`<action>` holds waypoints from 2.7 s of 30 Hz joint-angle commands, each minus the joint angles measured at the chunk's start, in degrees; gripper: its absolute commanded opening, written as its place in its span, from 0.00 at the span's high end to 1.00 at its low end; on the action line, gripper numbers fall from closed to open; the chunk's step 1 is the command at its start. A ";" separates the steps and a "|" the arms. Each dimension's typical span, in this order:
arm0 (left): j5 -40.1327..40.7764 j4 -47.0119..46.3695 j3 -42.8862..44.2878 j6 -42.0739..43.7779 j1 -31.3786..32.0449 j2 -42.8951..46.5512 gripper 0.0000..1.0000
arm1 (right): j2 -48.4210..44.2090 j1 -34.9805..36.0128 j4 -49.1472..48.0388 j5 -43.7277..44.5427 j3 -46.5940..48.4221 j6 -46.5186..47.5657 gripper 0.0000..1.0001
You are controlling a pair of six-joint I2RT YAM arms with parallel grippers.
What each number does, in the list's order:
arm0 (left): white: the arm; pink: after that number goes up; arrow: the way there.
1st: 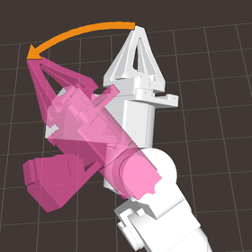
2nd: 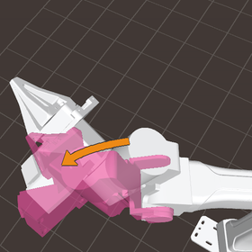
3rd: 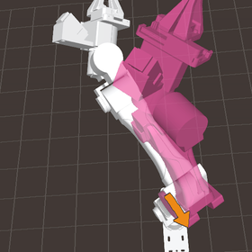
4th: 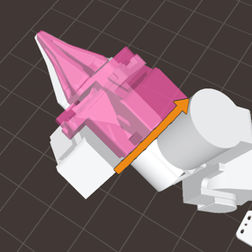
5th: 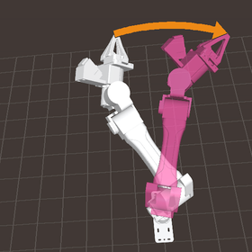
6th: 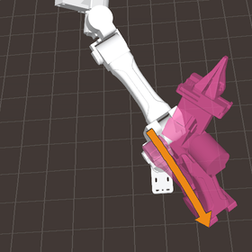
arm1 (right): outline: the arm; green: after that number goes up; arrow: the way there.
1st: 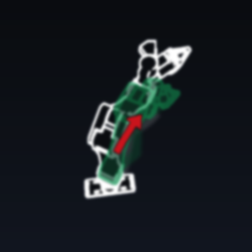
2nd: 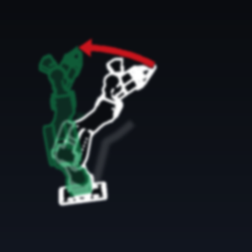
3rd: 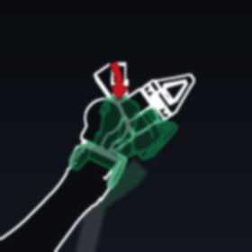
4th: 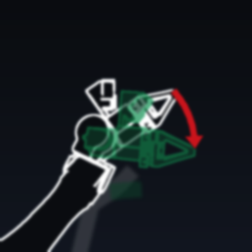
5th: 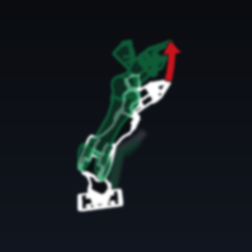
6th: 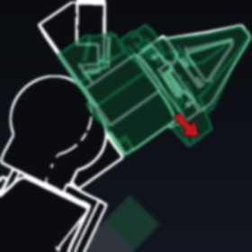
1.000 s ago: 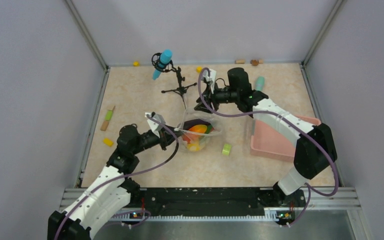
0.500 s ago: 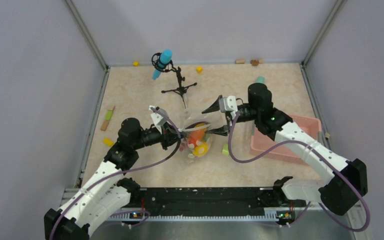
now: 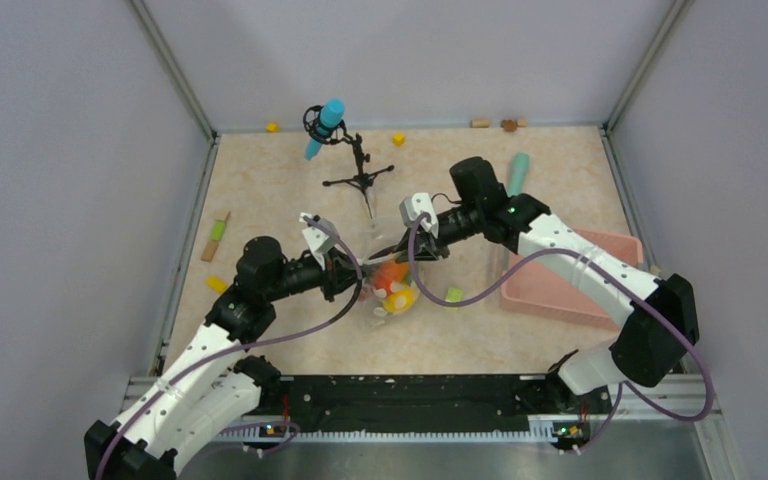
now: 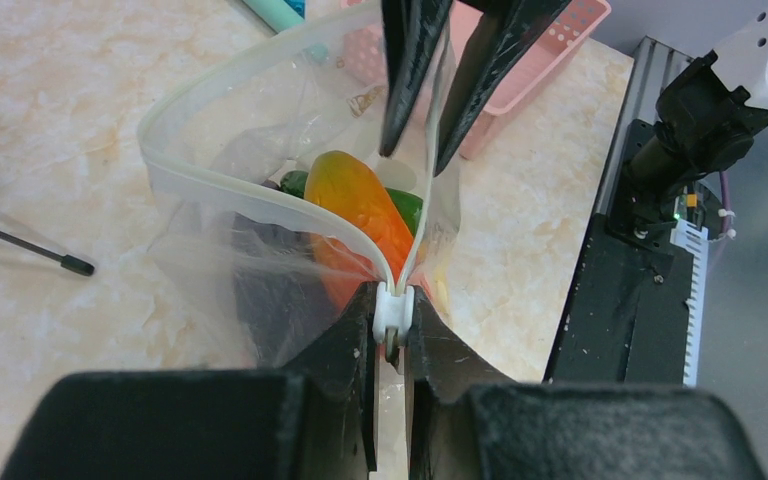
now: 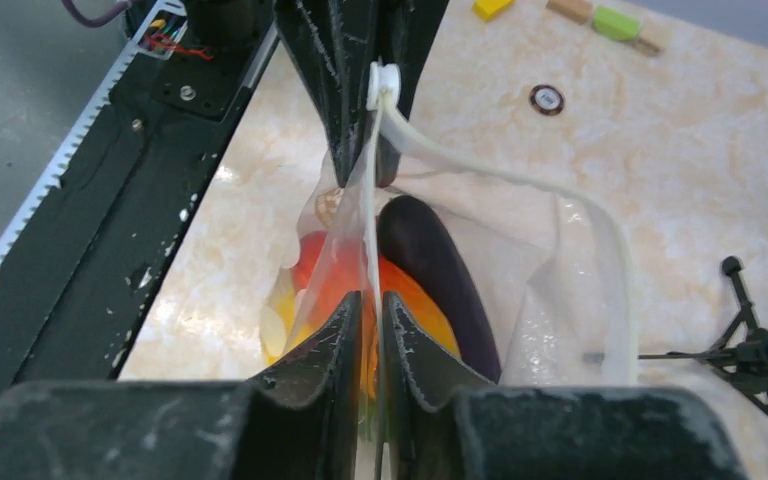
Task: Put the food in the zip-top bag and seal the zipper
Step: Adjust the zipper food storage bag at the center of the board.
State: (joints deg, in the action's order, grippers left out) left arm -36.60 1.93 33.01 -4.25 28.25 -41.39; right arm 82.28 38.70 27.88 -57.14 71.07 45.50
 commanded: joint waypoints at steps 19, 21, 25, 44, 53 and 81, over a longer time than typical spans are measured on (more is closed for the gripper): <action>21.22 -15.75 -18.07 -11.86 0.09 17.24 0.03 | 2.09 1.65 -13.28 4.71 0.57 -12.59 1.00; 23.19 -18.13 -19.77 -12.29 0.07 18.36 0.03 | 2.08 1.71 -12.87 4.70 0.49 -11.95 1.00; 27.11 -21.18 -20.45 -13.21 0.05 17.05 0.03 | 2.05 1.64 -11.81 4.48 0.58 -10.68 1.00; 23.18 -35.64 -20.09 -13.09 -0.03 7.09 0.31 | 4.76 1.56 -12.24 6.09 1.82 -11.36 1.00; 21.46 -42.92 -23.46 -14.30 -0.04 4.67 0.52 | 4.56 1.53 -12.33 5.40 2.05 -12.05 1.00; 16.79 -53.14 -23.45 -15.12 0.01 -1.10 0.71 | 4.15 1.56 -10.76 4.66 1.80 -10.12 1.00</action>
State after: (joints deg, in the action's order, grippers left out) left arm -17.89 -46.98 8.45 -19.59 28.25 -42.28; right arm 86.89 39.97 17.56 -51.03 70.94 34.44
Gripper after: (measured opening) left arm 0.338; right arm 0.005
